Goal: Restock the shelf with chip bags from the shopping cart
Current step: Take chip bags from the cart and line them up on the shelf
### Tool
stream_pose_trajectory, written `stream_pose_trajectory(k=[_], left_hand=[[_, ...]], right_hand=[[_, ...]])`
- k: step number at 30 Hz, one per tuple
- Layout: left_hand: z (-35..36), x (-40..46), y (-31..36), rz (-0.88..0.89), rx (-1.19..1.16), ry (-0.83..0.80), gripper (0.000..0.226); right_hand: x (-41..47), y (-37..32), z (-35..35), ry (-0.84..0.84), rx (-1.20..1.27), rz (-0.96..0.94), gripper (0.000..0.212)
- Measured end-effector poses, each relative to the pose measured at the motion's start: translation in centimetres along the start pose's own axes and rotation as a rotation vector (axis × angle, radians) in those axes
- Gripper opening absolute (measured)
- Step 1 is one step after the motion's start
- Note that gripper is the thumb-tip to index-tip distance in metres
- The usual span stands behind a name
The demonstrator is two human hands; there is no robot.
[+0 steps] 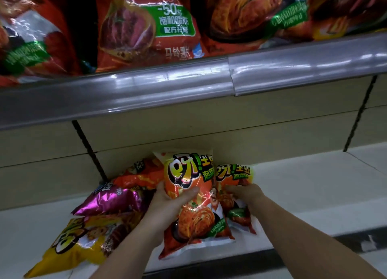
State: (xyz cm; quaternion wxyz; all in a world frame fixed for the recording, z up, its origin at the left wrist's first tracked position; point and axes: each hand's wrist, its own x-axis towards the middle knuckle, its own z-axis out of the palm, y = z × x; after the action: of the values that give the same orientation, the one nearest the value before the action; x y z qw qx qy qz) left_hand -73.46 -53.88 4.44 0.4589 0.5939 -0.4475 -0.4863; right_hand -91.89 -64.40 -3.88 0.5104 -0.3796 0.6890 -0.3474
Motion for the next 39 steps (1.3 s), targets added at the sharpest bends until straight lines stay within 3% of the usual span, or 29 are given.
stream_pose_trajectory(k=[4,8,13,19,26,30,35,39], left_hand=[[0.5,0.2,0.4,-0.003,-0.028,0.014,0.1],[0.4,0.2,1.3,0.035,-0.021,0.001,0.091],[-0.7,-0.7,3.4,0.092,-0.02,-0.016,0.09],[-1.9,-1.9,5.2,0.158,0.04,-0.117,0.1],[0.2,-4.3,7.0,0.176,0.03,-0.287,0.087],[3.4,-6.2,8.1,0.185,0.009,-0.422,0.07],[9.2,-9.8,9.1,0.246,0.031,-0.593,0.078],[15.1,-13.4,10.3,0.268,0.007,-0.672,0.065]], right_hand=[[-0.8,-0.1,0.1,0.015,0.034,-0.074,0.028],[-3.1,-1.3,-0.1,0.032,-0.068,-0.269,0.054],[-7.3,-3.0,-1.5,0.06,-0.074,-0.43,0.056],[-12.1,-3.6,-3.0,0.213,-0.022,-0.474,0.064],[-17.9,-3.2,-6.4,0.371,-0.003,-0.492,0.07],[-21.4,-2.1,-10.5,0.455,0.008,-0.469,0.079],[-25.3,0.5,-17.5,0.558,0.011,-0.438,0.072],[-28.4,2.4,-24.2,0.648,0.073,-0.439,0.071]])
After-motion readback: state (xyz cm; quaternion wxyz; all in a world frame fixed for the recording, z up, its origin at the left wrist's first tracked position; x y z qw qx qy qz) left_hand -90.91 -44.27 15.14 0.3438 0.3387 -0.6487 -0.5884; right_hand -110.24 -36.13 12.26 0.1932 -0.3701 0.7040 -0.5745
